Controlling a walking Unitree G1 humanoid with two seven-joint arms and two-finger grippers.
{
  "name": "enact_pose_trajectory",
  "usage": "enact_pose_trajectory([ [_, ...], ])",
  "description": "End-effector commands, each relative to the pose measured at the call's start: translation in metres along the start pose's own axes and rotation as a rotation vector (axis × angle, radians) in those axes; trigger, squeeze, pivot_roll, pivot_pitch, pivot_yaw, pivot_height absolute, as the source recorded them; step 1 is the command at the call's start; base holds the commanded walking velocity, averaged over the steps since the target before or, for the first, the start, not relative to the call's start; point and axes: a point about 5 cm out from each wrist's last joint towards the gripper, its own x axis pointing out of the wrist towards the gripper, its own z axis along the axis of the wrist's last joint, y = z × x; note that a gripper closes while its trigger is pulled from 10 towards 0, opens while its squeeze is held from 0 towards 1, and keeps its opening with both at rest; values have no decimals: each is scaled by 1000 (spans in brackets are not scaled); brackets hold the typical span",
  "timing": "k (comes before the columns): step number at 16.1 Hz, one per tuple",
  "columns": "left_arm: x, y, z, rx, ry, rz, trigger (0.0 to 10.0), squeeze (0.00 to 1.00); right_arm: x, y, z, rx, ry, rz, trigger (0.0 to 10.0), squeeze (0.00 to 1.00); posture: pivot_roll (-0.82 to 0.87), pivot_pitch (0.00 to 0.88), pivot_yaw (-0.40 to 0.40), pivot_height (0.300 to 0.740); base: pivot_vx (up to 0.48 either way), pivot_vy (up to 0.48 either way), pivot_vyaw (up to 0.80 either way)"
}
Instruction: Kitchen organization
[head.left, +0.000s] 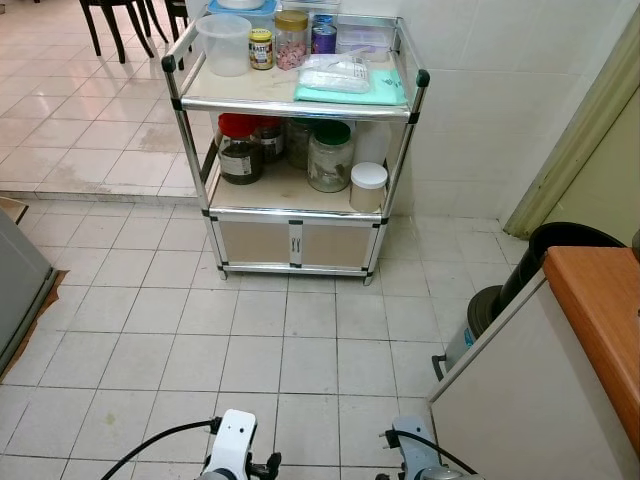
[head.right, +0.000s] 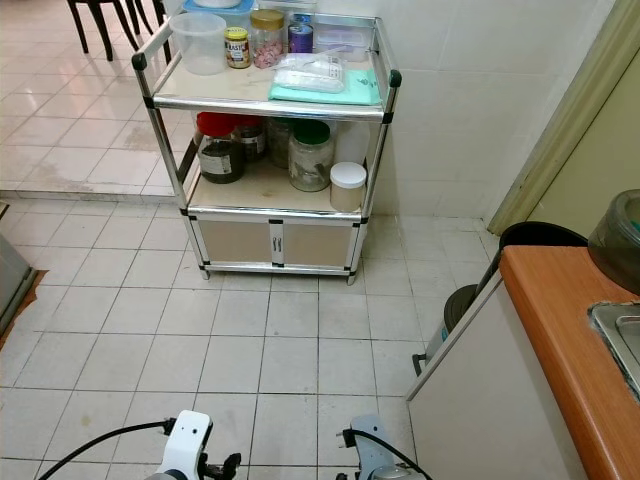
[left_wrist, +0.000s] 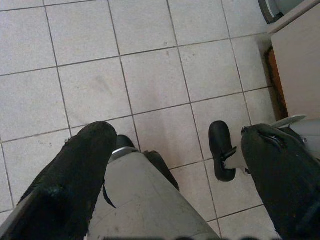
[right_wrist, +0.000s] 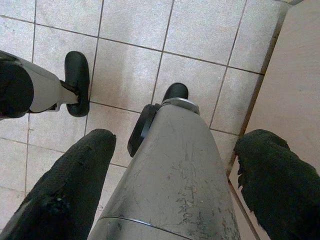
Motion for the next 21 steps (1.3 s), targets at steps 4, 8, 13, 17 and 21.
enact_pose_trajectory([
  [4,12,9,26,-13,182,155,10000,0,-10,-47,30,1,-160,-212,10000,0,-7,0,-29,740,0,0,0],
  [8,12,9,26,-13,182,155,10000,0,-10,-47,30,1,-160,-212,10000,0,-7,0,-29,740,0,0,0],
  [13,12,9,26,-13,182,155,10000,0,-10,-47,30,1,-160,-212,10000,0,-7,0,-29,740,0,0,0],
  [17,11,10,21,7,191,164,10000,0,-8,-41,24,-36,-150,-198,10000,0,-15,0,-16,740,0,0,0],
  [21,10,10,18,24,200,162,10000,0,-7,-39,17,-40,-142,-193,10000,0,-12,0,-12,740,0,0,0],
])
